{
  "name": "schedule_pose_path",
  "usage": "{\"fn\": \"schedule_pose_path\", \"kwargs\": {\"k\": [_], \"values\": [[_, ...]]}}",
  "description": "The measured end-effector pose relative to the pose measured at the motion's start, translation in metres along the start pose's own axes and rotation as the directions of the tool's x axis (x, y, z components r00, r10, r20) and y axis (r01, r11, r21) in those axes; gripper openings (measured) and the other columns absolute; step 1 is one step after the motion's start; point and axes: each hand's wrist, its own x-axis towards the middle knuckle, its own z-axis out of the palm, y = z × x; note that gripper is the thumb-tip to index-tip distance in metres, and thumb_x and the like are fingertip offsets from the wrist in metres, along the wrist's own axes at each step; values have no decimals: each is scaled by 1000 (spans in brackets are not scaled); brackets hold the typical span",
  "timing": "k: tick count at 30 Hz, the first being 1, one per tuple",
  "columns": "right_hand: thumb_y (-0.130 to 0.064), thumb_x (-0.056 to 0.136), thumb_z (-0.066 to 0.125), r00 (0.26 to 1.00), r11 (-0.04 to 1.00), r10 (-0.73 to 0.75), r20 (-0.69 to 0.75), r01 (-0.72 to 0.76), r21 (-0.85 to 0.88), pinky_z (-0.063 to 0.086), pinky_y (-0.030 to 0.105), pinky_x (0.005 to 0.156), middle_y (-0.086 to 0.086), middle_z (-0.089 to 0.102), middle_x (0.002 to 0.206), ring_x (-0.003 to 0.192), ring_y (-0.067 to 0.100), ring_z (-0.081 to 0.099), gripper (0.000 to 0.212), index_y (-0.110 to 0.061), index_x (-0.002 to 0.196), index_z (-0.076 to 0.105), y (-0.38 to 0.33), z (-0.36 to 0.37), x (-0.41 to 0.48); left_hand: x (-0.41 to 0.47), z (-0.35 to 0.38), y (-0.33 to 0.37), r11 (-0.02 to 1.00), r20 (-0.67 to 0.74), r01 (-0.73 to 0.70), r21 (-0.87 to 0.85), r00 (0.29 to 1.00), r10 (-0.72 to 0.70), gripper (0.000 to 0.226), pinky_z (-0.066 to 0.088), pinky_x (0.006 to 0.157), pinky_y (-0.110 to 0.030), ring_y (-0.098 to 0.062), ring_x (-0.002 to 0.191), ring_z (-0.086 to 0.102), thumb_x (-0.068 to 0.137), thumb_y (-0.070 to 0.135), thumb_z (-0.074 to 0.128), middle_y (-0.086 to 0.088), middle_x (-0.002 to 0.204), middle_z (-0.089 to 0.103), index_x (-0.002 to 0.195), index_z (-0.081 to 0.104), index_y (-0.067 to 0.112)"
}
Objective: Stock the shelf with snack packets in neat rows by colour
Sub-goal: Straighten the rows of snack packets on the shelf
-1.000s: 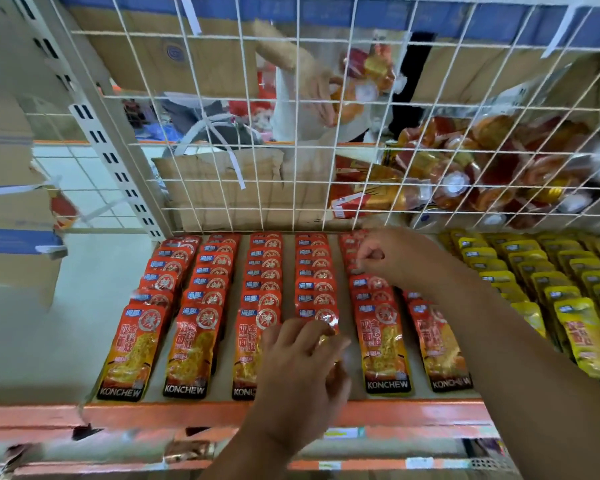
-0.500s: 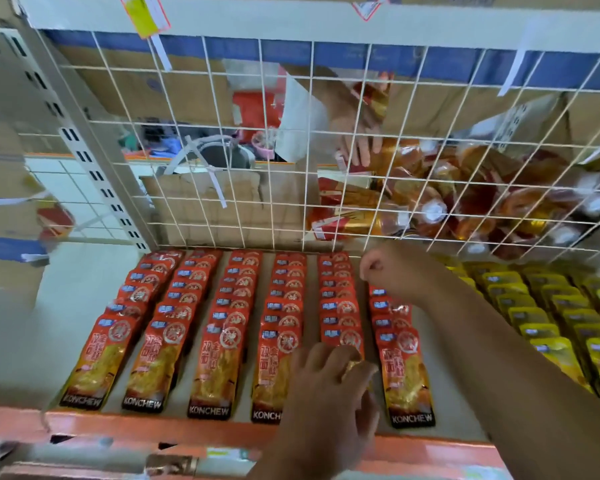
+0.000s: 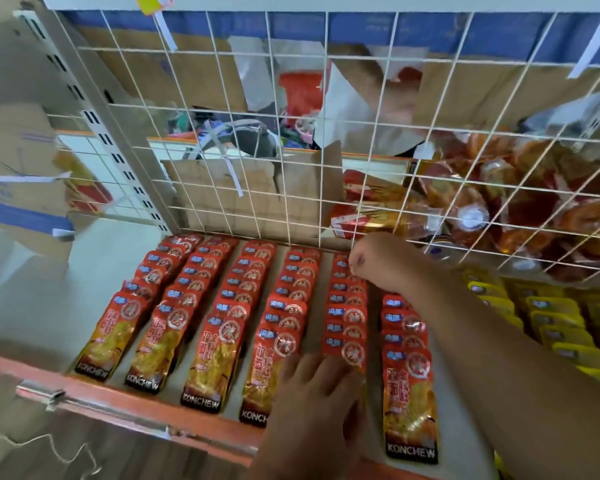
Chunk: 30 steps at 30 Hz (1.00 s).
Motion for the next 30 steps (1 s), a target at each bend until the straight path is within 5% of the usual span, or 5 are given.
{"fn": "schedule_pose_path", "kwargs": {"k": [30], "values": [[-30,97,63,983,988,153,106,-148,-52,52,37,99,5,67,121,108,22,63,29,-16,122,69,-11,5,16,-1,0,-2,997,67,43,-57,997,-39,14,49,81,-42,-9,88,59,78,39,69,15,95,65,88,70,29]]}}
